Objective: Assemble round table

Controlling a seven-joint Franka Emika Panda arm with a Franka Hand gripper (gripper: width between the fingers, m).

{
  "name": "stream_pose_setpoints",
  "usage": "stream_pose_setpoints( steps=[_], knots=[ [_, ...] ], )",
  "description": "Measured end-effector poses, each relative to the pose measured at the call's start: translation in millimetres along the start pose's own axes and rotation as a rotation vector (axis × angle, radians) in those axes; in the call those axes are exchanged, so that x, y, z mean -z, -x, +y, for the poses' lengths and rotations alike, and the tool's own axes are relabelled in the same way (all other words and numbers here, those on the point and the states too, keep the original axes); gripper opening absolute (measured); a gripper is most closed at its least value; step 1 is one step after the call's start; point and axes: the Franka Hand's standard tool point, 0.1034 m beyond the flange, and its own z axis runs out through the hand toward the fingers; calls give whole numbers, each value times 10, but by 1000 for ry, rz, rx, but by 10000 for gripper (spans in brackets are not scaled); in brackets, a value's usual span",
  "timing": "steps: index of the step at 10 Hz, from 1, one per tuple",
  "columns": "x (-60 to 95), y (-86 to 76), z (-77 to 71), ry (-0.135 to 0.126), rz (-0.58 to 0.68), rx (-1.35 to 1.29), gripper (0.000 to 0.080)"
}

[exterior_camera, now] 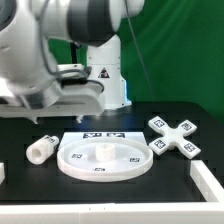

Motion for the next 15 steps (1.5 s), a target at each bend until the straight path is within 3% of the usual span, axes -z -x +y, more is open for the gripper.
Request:
stream_pose_setpoints(
  steps=[2,3,4,6,8,9,11,13,15],
  knots=[
    [63,-124,38,21,148,3,649],
    [68,-104,14,27,217,8,649],
    [113,-143,-117,49,336,22,649],
    [-49,-113,-315,89,501,62,649],
    [-108,-138,-544,139,702,75,649],
    [-155,-121,-579,151,772,68,649],
    [-127,-141,-507,180,874,81,649],
    [-179,-141,-543,174,871,68,649],
    [-347,-217,-807,156,848,70,649]
  ],
)
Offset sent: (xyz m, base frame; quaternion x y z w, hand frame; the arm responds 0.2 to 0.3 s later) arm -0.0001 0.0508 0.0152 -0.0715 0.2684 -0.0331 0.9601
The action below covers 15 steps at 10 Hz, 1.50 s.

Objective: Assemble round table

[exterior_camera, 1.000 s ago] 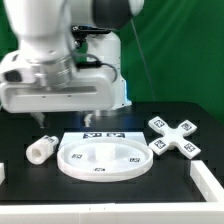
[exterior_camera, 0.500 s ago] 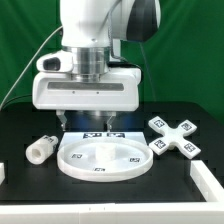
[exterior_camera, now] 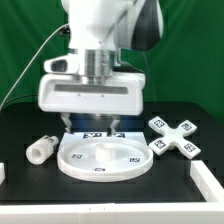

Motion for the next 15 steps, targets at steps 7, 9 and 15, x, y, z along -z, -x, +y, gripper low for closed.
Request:
stream_pose_setpoints(
  steps=[7,9,15],
  knots=[
    [-233,76,-111,8,-31,-18,649],
    [-333,100,-71,15,-49,-27,649],
    [-358,111,-64,17,-53,-27,406]
  ],
)
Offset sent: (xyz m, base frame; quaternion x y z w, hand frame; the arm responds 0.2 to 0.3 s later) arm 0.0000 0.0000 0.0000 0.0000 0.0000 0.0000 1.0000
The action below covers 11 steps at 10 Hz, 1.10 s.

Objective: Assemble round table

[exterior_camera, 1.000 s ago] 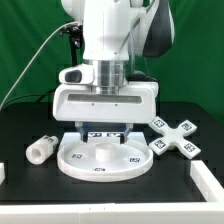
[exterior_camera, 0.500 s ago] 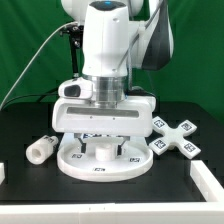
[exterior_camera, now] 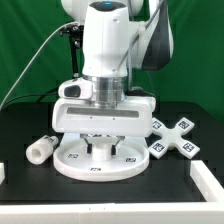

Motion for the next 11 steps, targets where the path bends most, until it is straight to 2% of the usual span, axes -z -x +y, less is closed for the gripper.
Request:
stream_pose_setpoints(
  steps=[3,4,6,9,11],
  knots=[
    [20,-78,-47,0,12,12,406],
    [43,-169,-57,-2,20,25,406],
    [79,-449,-95,-2,47,40,406],
    [127,-730,-278,2,79,93,407],
    [94,-683,-243,4,69,86,407]
  ],
)
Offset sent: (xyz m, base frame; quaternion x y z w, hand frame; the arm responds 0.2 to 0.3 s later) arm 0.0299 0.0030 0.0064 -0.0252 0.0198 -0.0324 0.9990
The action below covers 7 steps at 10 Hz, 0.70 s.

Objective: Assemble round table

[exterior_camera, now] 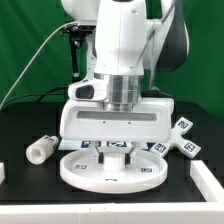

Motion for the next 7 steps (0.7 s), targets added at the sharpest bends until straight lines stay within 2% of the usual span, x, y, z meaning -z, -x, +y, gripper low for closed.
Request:
stream_pose_setpoints(
  steps=[2,3,5,7],
  knots=[
    [-5,-2,-1,0,-1,1,407],
    [-18,-63,-24,-3,-16,10,407],
    [-66,-327,-173,-3,13,36,407],
    [-61,-446,-200,3,67,81,407]
  ],
)
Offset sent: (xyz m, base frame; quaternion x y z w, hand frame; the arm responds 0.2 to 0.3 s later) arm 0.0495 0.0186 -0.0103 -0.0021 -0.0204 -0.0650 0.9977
